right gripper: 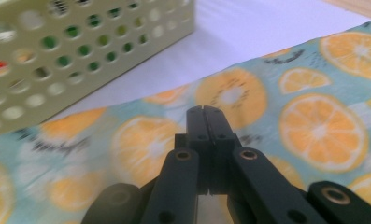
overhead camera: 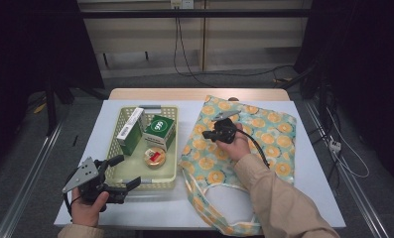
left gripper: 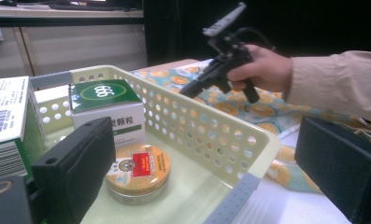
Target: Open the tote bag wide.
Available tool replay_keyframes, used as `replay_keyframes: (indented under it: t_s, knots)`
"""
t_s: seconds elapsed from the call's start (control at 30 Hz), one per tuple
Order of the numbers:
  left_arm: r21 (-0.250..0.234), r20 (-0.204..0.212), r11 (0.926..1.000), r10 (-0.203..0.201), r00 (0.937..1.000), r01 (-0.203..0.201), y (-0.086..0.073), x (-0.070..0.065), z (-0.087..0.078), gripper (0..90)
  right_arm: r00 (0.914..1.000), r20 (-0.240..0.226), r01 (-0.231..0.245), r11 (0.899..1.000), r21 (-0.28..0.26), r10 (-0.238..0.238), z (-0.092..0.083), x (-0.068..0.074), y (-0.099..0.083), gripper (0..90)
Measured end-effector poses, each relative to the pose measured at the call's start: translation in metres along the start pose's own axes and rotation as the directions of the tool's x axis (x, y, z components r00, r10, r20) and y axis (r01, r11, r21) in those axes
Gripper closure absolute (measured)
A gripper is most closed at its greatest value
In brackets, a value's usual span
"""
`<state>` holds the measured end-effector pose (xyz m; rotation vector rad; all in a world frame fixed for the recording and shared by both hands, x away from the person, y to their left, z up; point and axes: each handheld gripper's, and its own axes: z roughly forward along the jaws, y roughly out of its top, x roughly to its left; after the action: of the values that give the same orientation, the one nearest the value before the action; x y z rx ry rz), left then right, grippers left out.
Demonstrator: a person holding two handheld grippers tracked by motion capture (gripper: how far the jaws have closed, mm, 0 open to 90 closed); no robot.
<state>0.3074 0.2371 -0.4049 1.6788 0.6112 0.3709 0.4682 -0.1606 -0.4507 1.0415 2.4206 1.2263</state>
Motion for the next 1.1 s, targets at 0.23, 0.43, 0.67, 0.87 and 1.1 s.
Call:
replay_keyframes:
  t_s: [0.23,0.43,0.67,0.87,1.1]
  knots:
    - [0.006,0.003,1.0,0.007,1.0,-0.007,0.0,-0.002,0.001,5.0,0.9912,-0.11,0.078,0.996,0.04,-0.074,-0.042,0.034,-0.02,50.2]
    - [0.002,0.004,1.0,-0.007,1.0,0.007,0.0,-0.003,0.002,5.0,0.9748,-0.17,0.158,0.985,0.067,-0.145,-0.067,0.066,-0.042,42.6]
    - [0.009,0.007,0.9999,-0.006,1.0,0.006,-0.001,-0.002,0.002,4.8,0.9732,-0.148,0.192,0.976,0.103,-0.176,-0.074,0.079,-0.075,43.8]
    - [0.008,0.005,0.9999,-0.015,0.9999,0.015,-0.002,-0.002,0.002,4.8,0.9735,-0.127,0.202,0.976,0.084,-0.191,-0.075,0.083,-0.083,46.6]
    - [0.004,-0.004,1.0,-0.007,1.0,0.007,-0.001,-0.002,-0.001,4.8,0.9742,-0.124,0.199,0.977,0.072,-0.189,-0.074,0.083,-0.082,74.5]
